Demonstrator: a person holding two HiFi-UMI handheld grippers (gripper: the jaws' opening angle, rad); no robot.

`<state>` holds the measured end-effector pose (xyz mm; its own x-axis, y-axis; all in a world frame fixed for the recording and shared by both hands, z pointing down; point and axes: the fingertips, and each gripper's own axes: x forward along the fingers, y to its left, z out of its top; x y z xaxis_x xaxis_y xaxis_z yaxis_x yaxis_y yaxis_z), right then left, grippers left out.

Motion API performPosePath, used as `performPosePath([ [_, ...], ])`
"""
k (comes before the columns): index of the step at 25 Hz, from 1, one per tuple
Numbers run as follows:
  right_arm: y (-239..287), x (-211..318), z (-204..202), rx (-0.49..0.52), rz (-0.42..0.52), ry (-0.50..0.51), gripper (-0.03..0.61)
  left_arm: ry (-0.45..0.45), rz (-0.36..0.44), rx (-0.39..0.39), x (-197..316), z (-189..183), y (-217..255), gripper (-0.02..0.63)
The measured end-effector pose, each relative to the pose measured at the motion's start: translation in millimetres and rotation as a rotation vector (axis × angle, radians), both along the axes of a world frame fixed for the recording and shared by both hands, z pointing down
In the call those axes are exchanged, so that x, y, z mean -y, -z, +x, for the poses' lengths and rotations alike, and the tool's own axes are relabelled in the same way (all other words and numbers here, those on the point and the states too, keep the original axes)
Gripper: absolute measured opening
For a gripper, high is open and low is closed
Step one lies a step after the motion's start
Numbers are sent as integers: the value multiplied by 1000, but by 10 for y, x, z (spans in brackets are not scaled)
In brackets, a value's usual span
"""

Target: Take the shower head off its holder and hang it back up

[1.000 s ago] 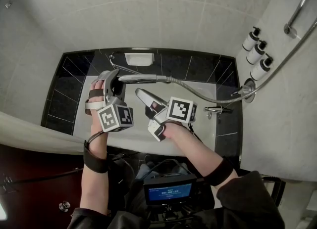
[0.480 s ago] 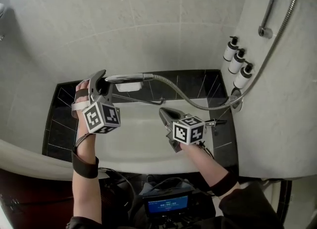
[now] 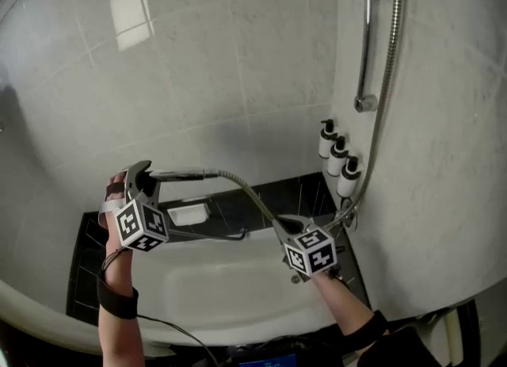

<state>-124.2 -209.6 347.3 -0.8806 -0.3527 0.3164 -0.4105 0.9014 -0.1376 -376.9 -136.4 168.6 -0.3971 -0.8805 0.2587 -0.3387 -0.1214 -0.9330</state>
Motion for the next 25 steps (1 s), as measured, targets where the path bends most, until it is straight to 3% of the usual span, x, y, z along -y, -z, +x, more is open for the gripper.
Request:
performPosePath([
  [5,430,483,293,0,100,-81,17,-27,19,6,397,106,780,115],
  [11,803,816,550,-19,180,-136,17,-91,-49,57,915,349,1568,115],
  [25,1305,1008,968,13,277,-193,17,-167,-83,161,1776,1036,3041,115],
])
